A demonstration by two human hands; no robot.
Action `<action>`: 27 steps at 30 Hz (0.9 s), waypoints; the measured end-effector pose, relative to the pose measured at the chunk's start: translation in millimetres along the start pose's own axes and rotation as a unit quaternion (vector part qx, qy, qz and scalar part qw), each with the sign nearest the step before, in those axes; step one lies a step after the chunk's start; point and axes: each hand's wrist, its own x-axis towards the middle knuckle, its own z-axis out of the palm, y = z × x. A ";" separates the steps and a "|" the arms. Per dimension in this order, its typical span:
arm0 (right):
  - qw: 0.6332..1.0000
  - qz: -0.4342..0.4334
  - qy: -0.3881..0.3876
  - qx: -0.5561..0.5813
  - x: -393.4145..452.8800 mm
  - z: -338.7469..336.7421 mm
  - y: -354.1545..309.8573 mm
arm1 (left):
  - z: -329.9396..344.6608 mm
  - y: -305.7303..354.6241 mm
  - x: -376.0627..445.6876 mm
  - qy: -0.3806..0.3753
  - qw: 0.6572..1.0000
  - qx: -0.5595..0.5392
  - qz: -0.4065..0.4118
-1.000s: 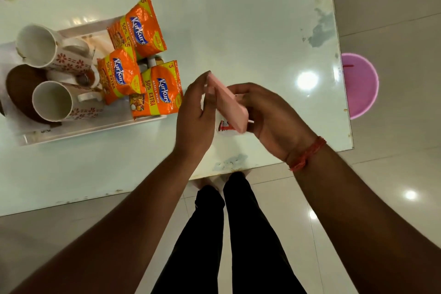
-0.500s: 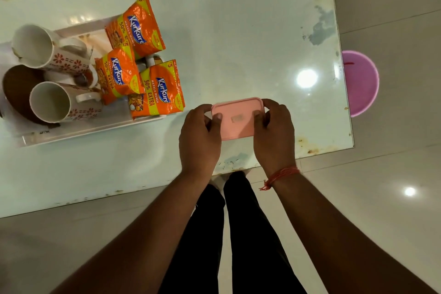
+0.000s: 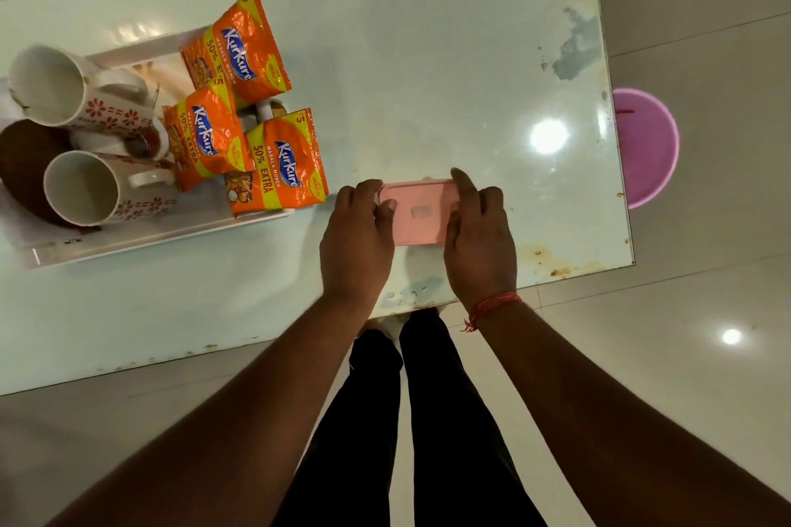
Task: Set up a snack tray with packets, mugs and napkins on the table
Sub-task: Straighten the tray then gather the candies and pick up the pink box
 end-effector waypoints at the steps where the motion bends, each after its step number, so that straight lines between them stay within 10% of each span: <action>1: 1.000 -0.011 -0.006 0.001 0.4 1.8 0.7 | 0.6 -1.6 -1.3 -0.009 0.999 0.020 0.024; 17: 0.995 -0.098 -0.013 -0.015 14.1 1.6 16.2 | -0.5 -13.6 4.8 -0.049 0.989 0.077 0.112; 22: 0.987 0.090 0.034 0.132 -8.0 -8.8 12.2 | -4.4 -11.0 4.8 -0.021 0.986 0.060 0.152; 27: 0.876 0.315 -0.071 0.357 -38.2 -5.8 -9.6 | -13.1 -6.3 3.8 -0.052 0.977 0.062 0.197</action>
